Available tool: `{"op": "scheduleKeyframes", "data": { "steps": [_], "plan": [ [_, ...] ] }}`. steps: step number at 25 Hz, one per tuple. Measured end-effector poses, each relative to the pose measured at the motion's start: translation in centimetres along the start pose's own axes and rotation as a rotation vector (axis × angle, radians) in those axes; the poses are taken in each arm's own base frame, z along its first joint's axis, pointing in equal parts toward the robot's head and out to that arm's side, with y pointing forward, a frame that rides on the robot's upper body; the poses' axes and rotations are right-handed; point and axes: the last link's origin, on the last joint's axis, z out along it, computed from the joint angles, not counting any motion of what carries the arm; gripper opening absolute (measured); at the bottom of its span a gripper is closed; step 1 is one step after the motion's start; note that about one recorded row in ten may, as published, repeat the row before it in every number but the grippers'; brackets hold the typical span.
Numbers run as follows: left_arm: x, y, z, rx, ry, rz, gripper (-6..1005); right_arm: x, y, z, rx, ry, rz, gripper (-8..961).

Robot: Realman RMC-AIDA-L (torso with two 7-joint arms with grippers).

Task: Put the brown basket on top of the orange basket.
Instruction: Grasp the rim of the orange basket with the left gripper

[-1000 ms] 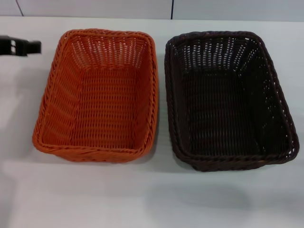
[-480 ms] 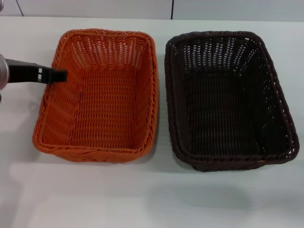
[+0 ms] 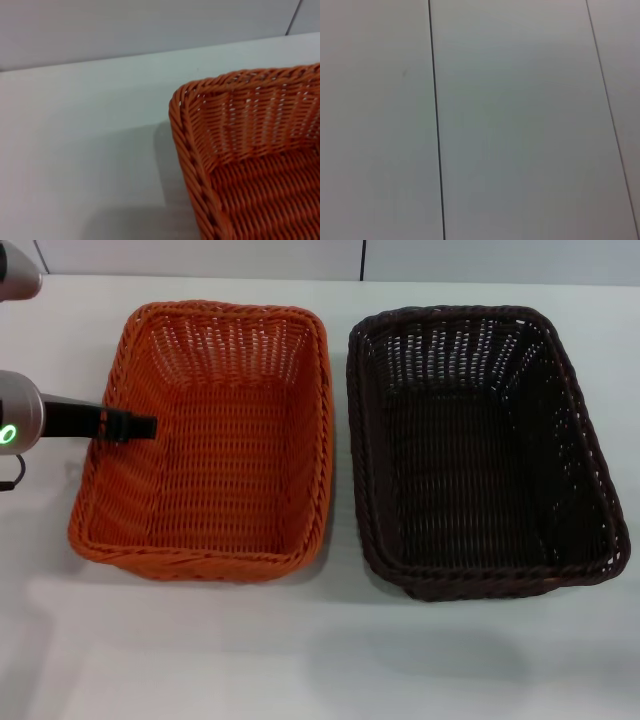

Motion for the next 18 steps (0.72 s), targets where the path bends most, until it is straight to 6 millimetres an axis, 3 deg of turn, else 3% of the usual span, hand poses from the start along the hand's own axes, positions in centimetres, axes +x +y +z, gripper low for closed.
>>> {"op": "scheduleKeyframes", "data": {
  "steps": [18],
  "plan": [
    [-0.9, -0.6, 1.2, 0.03, -0.05, 0.021, 638, -0.1, -0.3, 0.1, 0.007, -0.007, -0.006, 767]
  ]
}}
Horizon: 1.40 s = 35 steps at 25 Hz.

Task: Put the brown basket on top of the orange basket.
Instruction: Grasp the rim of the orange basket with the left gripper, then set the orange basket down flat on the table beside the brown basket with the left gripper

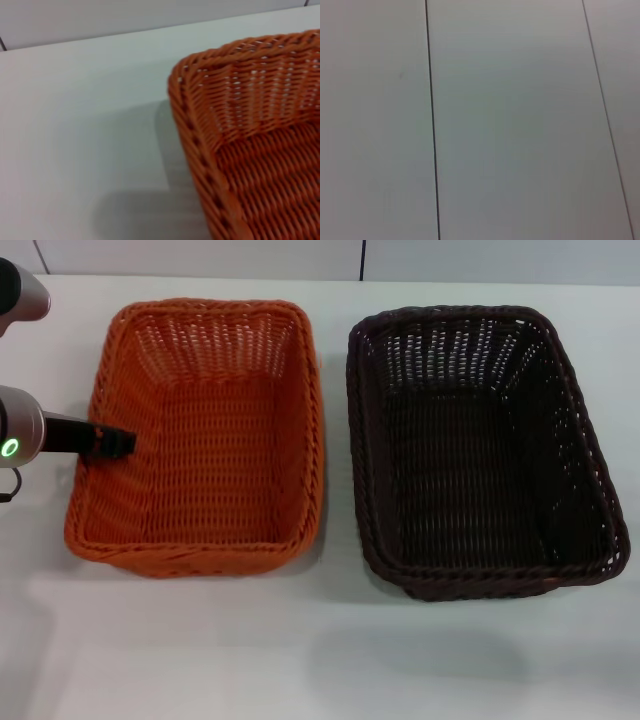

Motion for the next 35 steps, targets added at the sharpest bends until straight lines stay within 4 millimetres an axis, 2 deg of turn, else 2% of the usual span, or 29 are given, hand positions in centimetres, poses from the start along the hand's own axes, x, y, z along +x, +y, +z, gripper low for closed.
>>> {"op": "scheduleKeyframes", "data": {
  "steps": [6, 8, 15, 16, 20, 21, 26, 32, 33, 35],
  "plan": [
    [0.2, -0.2, -0.1, 0.005, 0.005, 0.021, 424, 0.0, 0.0, 0.0, -0.001, -0.001, 0.001, 767],
    [0.3, -0.2, -0.2, 0.002, 0.009, 0.03, 254, 0.0, 0.1, 0.0, -0.001, -0.002, 0.002, 767],
    [2.1, -0.3, -0.8, -0.104, 0.048, 0.143, 244, -0.1, 0.2, 0.1, -0.002, -0.004, 0.006, 767],
    [2.8, -0.9, -1.0, -0.175, 0.078, 0.168, 243, -0.1, 0.1, 0.0, -0.001, -0.005, 0.006, 767],
    [4.1, -2.1, -1.2, -0.231, 0.105, 0.186, 236, -0.1, 0.1, 0.0, 0.0, -0.006, 0.007, 767],
    [5.1, -2.8, -1.3, -0.253, 0.116, 0.225, 233, -0.1, 0.1, 0.0, 0.0, -0.007, 0.007, 767],
    [6.7, -3.2, -1.4, -0.279, 0.128, 0.317, 212, -0.2, 0.2, 0.1, -0.001, -0.01, 0.01, 767],
    [8.6, -2.7, -1.8, -0.326, 0.133, 0.465, 188, -0.2, 0.5, 0.3, -0.006, -0.014, 0.016, 767],
    [9.1, -1.9, -2.2, -0.365, 0.151, 0.58, 188, -0.2, 0.6, 0.4, -0.008, -0.016, 0.019, 767],
    [9.5, -1.1, -2.4, -0.397, 0.166, 0.657, 186, -0.3, 0.7, 0.4, -0.009, -0.017, 0.02, 767]
  ]
}}
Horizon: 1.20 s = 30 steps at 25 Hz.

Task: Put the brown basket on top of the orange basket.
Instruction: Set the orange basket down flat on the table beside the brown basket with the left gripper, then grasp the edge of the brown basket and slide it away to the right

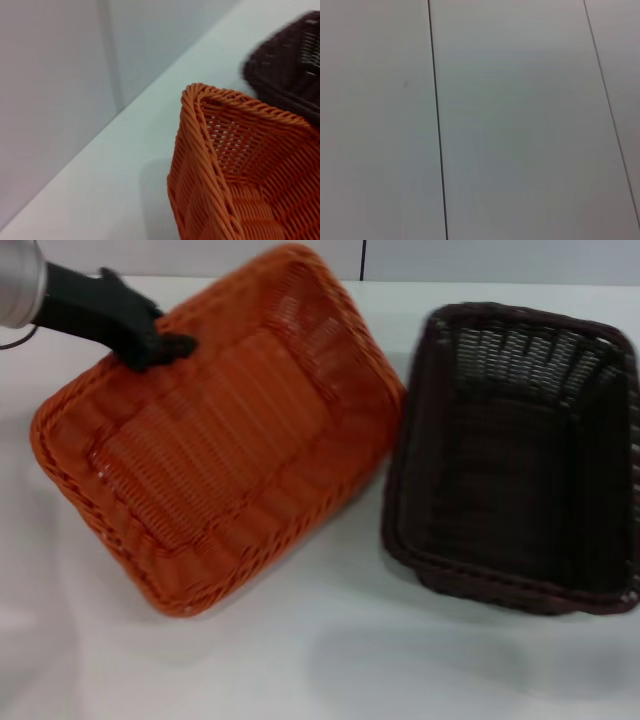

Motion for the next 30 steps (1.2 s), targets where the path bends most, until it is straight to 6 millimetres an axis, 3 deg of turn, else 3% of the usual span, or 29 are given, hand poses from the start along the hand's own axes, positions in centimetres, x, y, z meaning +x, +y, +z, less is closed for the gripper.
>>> {"op": "scheduleKeyframes", "data": {
  "steps": [7, 8, 12, 24, 30],
  "plan": [
    [2.1, 1.4, 1.2, -0.097, 0.033, 0.16, 177, -0.1, 0.6, 0.4, -0.011, -0.009, 0.012, 767],
    [3.2, 2.3, 2.6, -0.155, 0.051, 0.241, 174, -0.1, 0.6, 0.5, -0.012, -0.01, 0.012, 767],
    [4.2, 2.9, 4.1, -0.207, 0.064, 0.29, 174, -0.1, 0.6, 0.4, -0.012, -0.008, 0.013, 767],
    [5.1, 1.8, 5.5, -0.097, 0.085, 0.262, 175, -0.1, 1.0, 0.7, -0.031, -0.014, 0.017, 768],
    [5.4, 1.6, 5.3, -0.085, 0.091, 0.272, 306, -0.2, 1.2, 0.7, -0.042, -0.016, 0.018, 768]
  ]
}}
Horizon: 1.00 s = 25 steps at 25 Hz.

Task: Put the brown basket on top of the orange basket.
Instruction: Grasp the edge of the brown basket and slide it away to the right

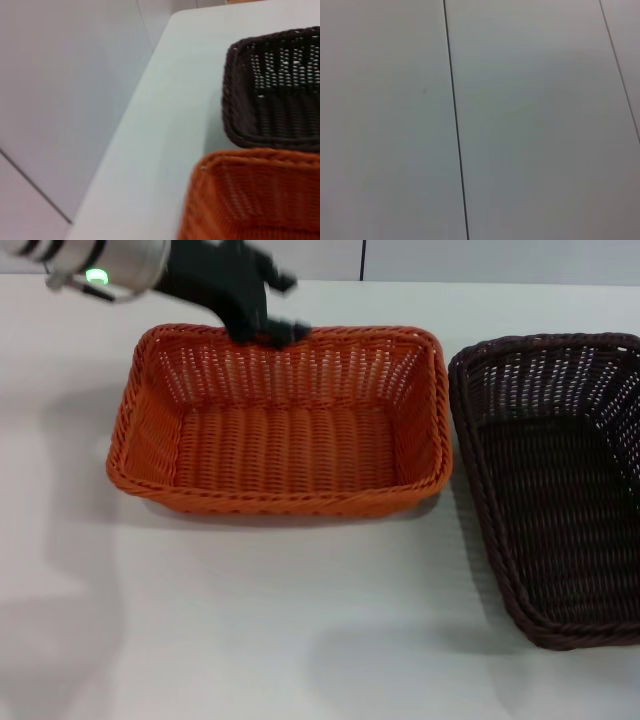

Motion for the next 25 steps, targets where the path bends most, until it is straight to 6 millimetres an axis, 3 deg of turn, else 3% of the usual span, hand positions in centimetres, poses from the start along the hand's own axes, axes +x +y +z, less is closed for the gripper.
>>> {"op": "scheduleKeyframes", "data": {
  "steps": [1, 2, 3, 4, 8, 9, 11, 13, 16, 17, 18, 19, 21, 25],
  "plan": [
    [0.0, 0.0, 0.0, 0.0, 0.0, 0.0, 327, 0.0, 0.0, 0.0, -0.001, -0.001, 0.0, 768],
    [1.1, -1.3, -1.2, 0.097, 0.016, 0.045, 349, 0.0, 0.0, 0.0, -0.001, -0.001, -0.001, 768],
    [1.5, -2.4, -2.2, 0.202, 0.035, 0.066, 550, 0.0, 0.0, 0.0, -0.001, 0.0, -0.001, 768],
    [1.3, -3.2, -3.1, 0.335, 0.064, 0.084, 584, 0.0, 0.0, 0.1, -0.002, 0.003, -0.001, 768],
    [1.0, -3.7, -3.7, 0.514, 0.114, 0.109, 721, 0.1, -0.1, 0.0, -0.002, 0.009, -0.005, 768],
    [0.7, -2.7, -1.9, 0.685, 0.122, 0.171, 755, 0.2, -0.1, -0.1, -0.003, 0.011, -0.007, 768],
    [0.4, -2.3, -0.6, 0.775, 0.106, 0.188, 801, 0.2, 0.0, -0.2, -0.009, 0.015, -0.005, 768],
    [-1.1, -2.3, 0.4, 0.984, 0.065, 0.195, 846, 0.2, 0.2, -0.2, -0.018, 0.015, -0.003, 768],
    [-2.9, -1.8, -3.2, 1.319, 0.202, 0.11, 846, 0.2, 0.8, -0.1, -0.055, 0.011, 0.001, 768],
    [-2.9, -1.8, -3.2, 1.319, 0.202, 0.11, 846, 0.2, 0.8, -0.1, -0.055, 0.011, 0.001, 768],
    [-4.1, -0.8, -5.1, 1.424, 0.318, 0.045, 846, 0.1, 1.0, -0.1, -0.063, 0.008, 0.003, 768],
    [-6.8, 0.9, -7.5, 1.488, 0.514, -0.084, 846, 0.1, 1.3, 0.0, -0.075, 0.002, 0.007, 768],
    [-10.6, 2.4, -9.4, 1.486, 0.694, -0.221, 846, -0.4, 2.1, 0.0, -0.113, -0.02, 0.022, 768],
    [-14.9, 3.9, -10.4, 1.474, 0.795, -0.383, 846, -1.7, 5.2, 0.3, -0.298, -0.049, 0.07, 768]
  ]
}}
